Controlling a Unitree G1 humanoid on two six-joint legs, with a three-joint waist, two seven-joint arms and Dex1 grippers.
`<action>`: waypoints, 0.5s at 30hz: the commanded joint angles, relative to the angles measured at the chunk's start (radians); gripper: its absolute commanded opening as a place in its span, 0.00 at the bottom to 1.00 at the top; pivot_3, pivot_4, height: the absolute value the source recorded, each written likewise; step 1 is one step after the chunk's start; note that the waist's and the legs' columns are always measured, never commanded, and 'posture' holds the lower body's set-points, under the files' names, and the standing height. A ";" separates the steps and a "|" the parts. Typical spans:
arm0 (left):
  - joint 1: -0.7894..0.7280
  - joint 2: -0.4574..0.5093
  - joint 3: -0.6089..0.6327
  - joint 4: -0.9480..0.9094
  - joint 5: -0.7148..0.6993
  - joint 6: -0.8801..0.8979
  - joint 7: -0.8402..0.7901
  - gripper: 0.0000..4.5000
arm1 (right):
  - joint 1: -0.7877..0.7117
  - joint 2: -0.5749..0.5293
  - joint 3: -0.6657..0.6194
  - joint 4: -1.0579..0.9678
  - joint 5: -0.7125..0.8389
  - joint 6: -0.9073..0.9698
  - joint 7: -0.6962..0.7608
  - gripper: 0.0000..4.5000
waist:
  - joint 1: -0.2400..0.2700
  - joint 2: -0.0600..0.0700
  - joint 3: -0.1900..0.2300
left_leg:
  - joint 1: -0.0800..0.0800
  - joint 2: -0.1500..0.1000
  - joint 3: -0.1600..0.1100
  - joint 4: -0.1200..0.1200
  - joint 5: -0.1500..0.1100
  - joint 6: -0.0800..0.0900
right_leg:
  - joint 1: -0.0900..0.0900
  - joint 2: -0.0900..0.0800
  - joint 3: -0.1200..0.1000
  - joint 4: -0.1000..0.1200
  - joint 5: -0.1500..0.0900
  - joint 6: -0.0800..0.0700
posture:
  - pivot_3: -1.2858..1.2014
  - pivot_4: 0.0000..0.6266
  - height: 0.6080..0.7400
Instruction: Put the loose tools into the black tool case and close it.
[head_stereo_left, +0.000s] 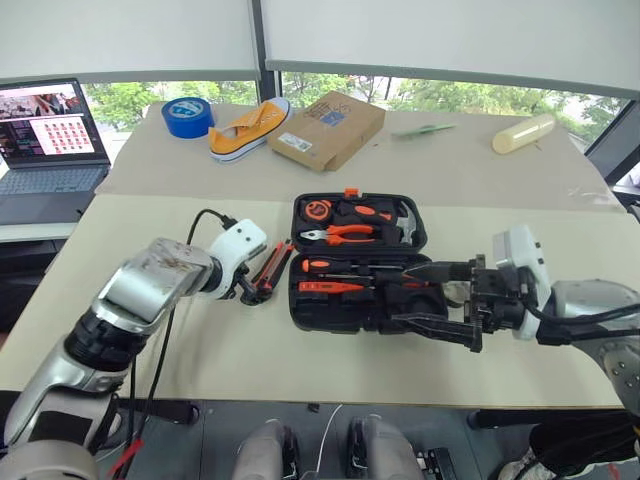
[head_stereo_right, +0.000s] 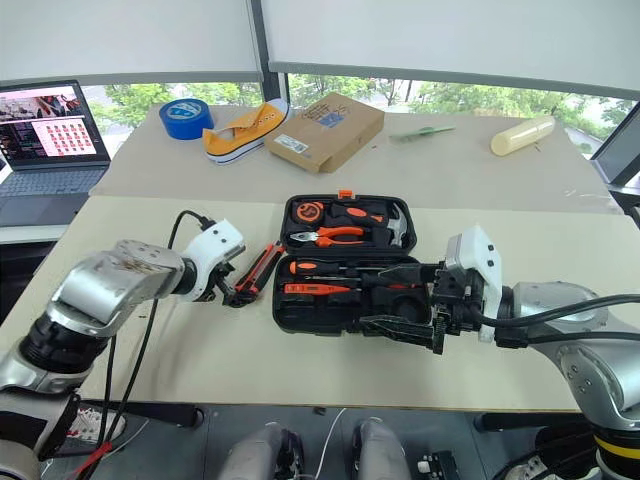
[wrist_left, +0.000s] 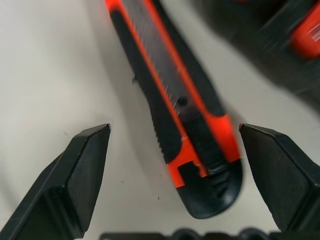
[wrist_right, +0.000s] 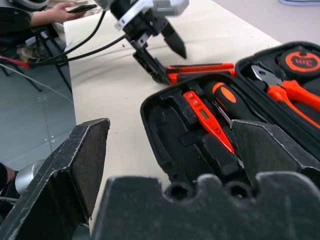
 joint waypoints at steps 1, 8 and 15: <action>-0.013 -0.026 -0.023 0.038 0.029 -0.034 0.004 0.98 | 0.000 0.006 -0.042 -0.039 0.015 -0.014 -0.019 1.00 | 0.003 0.000 0.000 | 0.000 0.000 0.000 0.000 0.000 0.000 | 0.000 -0.001 0.000 0.000 0.000 0.000 | 0.52 0.24 0.93; -0.006 -0.023 -0.010 0.086 0.041 -0.079 -0.025 0.57 | 0.006 0.002 -0.045 -0.038 -0.004 -0.025 -0.019 1.00 | 0.012 0.000 0.000 | 0.001 -0.001 0.000 0.000 0.000 0.000 | 0.002 -0.002 0.000 0.000 0.000 0.000 | 0.52 0.24 0.93; 0.009 0.044 0.100 0.093 0.031 -0.081 -0.041 0.40 | 0.020 -0.012 -0.069 -0.045 0.019 -0.004 -0.020 1.00 | 0.004 0.000 0.000 | 0.001 0.000 -0.001 0.000 0.000 0.000 | 0.001 -0.001 0.000 0.000 0.000 0.000 | 0.52 0.24 0.93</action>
